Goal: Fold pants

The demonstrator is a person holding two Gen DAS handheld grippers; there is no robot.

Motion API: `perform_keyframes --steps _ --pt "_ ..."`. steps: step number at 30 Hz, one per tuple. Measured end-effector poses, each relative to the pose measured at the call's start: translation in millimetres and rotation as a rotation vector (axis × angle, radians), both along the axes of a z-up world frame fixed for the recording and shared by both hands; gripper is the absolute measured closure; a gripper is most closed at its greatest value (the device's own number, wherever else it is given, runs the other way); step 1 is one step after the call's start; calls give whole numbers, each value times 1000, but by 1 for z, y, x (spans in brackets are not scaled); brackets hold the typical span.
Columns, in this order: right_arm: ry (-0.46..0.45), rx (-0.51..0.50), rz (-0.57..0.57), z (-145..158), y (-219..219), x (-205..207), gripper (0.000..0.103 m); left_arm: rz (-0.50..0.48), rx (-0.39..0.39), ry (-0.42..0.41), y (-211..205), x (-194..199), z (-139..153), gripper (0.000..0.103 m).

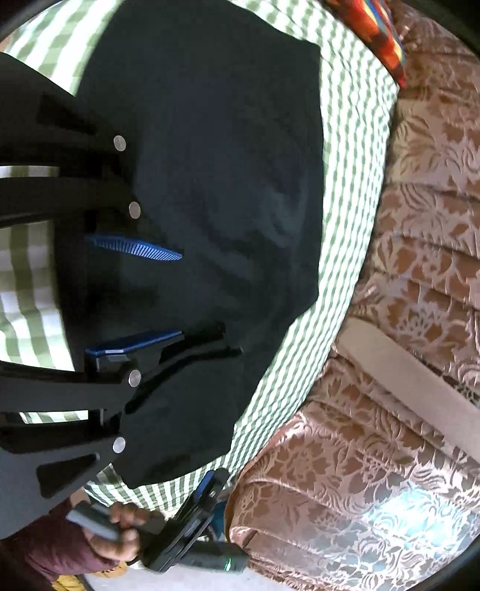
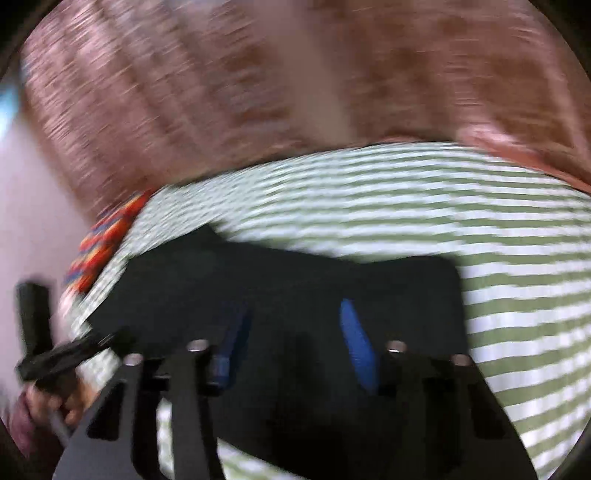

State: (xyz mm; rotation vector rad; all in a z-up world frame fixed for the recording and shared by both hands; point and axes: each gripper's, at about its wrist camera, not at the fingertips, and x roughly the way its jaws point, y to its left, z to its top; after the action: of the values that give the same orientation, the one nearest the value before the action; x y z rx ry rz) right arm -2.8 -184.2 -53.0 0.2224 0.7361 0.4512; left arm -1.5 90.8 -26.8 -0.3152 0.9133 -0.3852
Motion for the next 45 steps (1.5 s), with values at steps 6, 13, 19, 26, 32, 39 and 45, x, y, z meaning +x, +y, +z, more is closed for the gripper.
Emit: perform_keyframes --steps 6,13,19,26,32,39,45 --pt "70 -74 284 -30 93 -10 74 62 11 27 11 -7 -6 60" --pt "48 -112 267 -36 99 -19 73 134 108 6 22 -15 0 48" --pt "17 -34 206 -8 69 -21 61 192 218 -19 31 -20 7 48" --pt "0 -38 43 6 27 -17 42 245 260 -33 46 -29 12 40" --pt "102 -34 -65 -21 -4 -7 42 262 274 -32 51 -31 15 40" --pt "151 -46 -28 -37 4 -1 18 277 272 -24 55 -32 15 35" --pt "183 -45 -29 -39 10 4 11 287 272 -30 58 -35 18 35"
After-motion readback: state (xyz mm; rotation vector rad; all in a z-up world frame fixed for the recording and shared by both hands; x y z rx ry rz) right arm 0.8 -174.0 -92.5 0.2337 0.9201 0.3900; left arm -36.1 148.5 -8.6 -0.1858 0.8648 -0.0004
